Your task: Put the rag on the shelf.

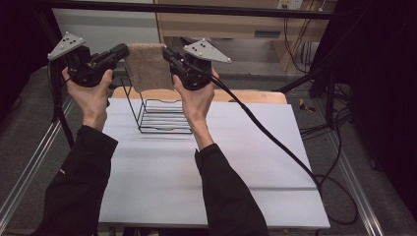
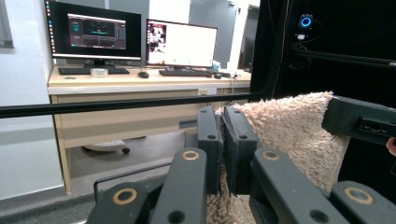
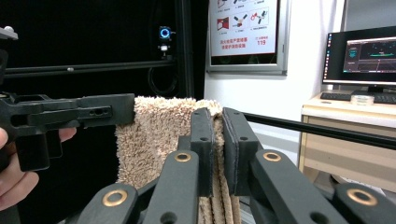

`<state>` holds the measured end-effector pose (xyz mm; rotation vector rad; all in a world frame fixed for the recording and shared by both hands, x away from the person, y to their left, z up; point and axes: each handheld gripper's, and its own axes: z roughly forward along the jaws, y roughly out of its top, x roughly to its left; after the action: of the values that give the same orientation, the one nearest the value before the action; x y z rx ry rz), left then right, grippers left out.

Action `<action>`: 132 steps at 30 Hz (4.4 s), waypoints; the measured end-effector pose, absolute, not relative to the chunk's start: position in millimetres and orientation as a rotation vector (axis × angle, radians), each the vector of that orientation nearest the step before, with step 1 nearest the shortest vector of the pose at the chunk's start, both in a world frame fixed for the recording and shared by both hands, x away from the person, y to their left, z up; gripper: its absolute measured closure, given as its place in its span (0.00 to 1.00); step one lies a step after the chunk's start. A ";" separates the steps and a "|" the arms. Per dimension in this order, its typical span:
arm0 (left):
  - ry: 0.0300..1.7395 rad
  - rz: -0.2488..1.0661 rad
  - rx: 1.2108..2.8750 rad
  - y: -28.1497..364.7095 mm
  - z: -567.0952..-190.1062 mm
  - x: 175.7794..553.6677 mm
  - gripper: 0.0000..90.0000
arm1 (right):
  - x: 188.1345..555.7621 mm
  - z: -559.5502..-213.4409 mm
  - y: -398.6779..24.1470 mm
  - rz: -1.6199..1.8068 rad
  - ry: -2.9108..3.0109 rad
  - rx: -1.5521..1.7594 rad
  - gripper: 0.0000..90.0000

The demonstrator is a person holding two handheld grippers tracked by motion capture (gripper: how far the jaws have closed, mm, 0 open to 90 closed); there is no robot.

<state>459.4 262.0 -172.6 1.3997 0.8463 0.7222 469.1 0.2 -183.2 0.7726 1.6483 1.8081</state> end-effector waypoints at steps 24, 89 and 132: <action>0.880 0.744 1.398 262.3 -155.9 489.8 0.95 | 495.7 -167.5 7.5 1.806 1.631 0.793 0.93; 0.852 0.729 1.521 264.3 -212.1 499.5 0.95 | 519.1 -221.6 3.9 1.723 1.774 0.832 0.93; 0.933 0.510 1.671 258.6 -208.5 489.2 1.00 | 498.7 -245.8 -3.9 1.661 1.902 0.725 0.92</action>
<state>489.2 258.6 -208.5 1.6709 0.9329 0.5097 498.7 -3.9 -245.8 0.7253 1.9015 1.6611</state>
